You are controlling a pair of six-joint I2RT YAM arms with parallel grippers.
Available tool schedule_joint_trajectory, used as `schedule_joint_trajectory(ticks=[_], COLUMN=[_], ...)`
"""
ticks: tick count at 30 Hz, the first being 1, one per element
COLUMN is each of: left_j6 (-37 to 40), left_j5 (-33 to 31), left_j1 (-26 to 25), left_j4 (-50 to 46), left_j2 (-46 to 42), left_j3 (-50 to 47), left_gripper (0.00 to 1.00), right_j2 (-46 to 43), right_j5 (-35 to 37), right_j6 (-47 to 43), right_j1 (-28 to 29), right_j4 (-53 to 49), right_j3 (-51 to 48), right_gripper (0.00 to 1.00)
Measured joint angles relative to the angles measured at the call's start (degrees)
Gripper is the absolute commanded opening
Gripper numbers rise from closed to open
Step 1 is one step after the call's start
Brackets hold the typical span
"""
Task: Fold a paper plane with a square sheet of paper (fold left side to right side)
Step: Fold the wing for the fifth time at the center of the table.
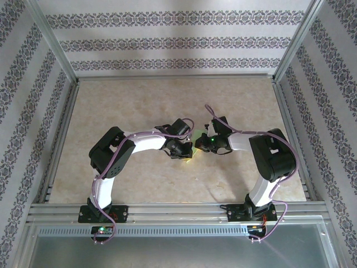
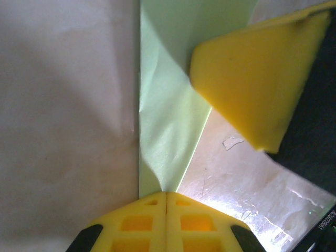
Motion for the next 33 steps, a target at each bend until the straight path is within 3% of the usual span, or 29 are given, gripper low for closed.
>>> schedule_joint_trajectory(ticks=[33], left_j6=[0.6], left_j5=[-0.4], left_j1=[0.0], left_j4=[0.0], left_j2=[0.1], left_j3=[0.2], left_gripper=[0.00], right_j2=[7.4], right_j5=[1.0], right_j6=[-4.8], right_j1=[-12.6], right_j4=[-7.4], right_j3=[12.3], right_gripper=[0.00])
